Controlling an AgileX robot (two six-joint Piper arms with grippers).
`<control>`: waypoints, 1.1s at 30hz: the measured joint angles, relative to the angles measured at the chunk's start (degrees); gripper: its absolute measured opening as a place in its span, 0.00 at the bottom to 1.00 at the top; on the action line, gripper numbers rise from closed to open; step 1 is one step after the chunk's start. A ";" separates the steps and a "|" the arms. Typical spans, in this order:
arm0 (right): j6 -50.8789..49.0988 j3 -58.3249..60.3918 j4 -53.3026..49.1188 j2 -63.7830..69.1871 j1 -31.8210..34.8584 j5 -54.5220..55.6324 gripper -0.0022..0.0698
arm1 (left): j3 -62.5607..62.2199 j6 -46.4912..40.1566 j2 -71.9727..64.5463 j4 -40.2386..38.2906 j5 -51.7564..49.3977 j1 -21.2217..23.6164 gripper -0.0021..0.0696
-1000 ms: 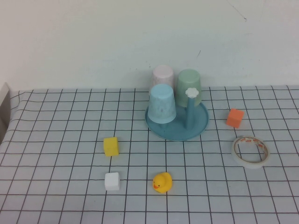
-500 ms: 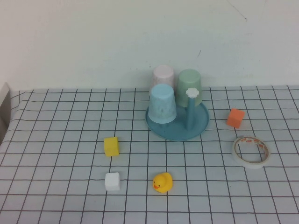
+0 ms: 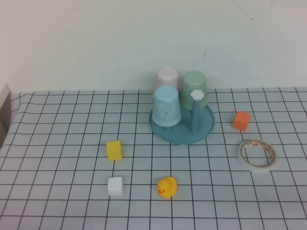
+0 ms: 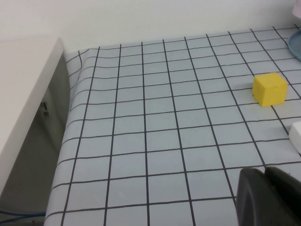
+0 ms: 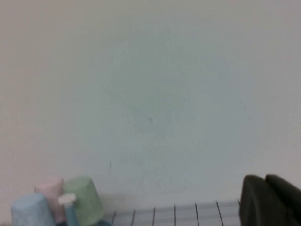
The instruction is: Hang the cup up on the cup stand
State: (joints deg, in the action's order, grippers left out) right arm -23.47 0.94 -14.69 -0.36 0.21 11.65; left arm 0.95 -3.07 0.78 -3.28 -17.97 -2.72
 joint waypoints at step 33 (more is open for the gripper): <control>16.70 0.11 8.21 -0.38 0.00 -31.34 0.03 | 0.00 0.22 0.00 -0.11 -0.09 0.00 0.03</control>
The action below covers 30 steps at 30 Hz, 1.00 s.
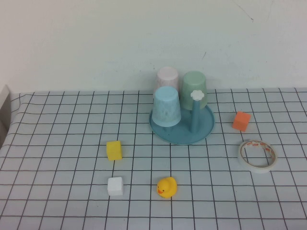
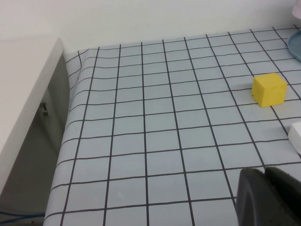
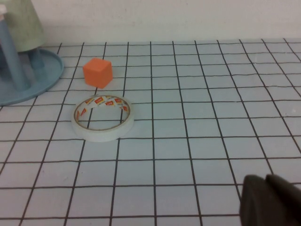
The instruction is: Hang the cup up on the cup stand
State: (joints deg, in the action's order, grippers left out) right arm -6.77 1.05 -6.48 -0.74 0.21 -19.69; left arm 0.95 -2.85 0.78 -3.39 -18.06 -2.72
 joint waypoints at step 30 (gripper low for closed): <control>4.48 0.00 -0.12 0.00 0.00 -0.28 0.03 | 0.00 -0.24 0.00 0.00 0.00 0.00 0.03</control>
